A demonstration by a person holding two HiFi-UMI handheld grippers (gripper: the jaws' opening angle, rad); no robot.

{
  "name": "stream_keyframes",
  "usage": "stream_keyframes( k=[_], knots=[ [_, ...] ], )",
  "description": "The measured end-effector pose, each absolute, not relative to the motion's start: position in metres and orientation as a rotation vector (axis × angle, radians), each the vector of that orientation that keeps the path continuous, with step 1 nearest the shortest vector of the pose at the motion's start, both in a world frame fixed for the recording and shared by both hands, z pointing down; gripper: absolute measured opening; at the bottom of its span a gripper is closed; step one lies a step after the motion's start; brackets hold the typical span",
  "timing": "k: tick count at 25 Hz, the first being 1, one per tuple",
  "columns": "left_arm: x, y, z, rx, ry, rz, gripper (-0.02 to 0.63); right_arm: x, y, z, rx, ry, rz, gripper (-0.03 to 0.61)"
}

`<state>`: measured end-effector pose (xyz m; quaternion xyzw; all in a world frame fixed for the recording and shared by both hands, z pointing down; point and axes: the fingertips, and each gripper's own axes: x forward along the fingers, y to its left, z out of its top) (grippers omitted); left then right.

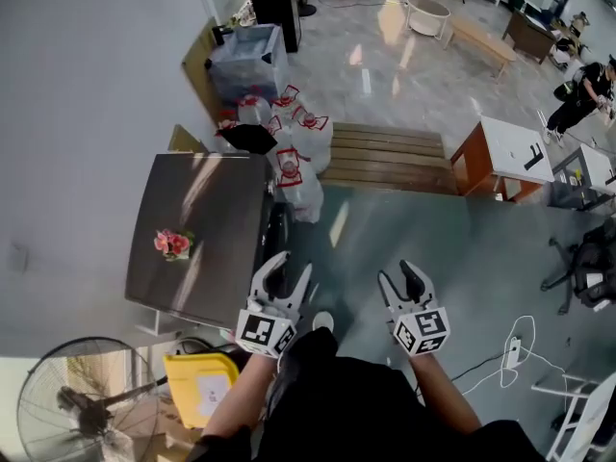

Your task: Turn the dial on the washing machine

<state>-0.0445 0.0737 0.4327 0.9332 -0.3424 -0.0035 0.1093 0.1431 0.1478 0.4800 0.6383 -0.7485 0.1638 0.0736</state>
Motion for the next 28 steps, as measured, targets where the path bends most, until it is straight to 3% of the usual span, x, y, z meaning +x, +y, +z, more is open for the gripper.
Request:
stream_keyframes(
  k=[12, 28],
  knots=[
    [-0.082, -0.004, 0.432, 2.758, -1.017, -0.063, 0.163, 0.102, 0.055, 0.487, 1.856, -2.274, 0.48, 0.201],
    [-0.11, -0.05, 0.431, 2.711, -1.175, -0.051, 0.163, 0.09, 0.018, 0.497, 1.763, -2.326, 0.506, 0.201]
  ],
)
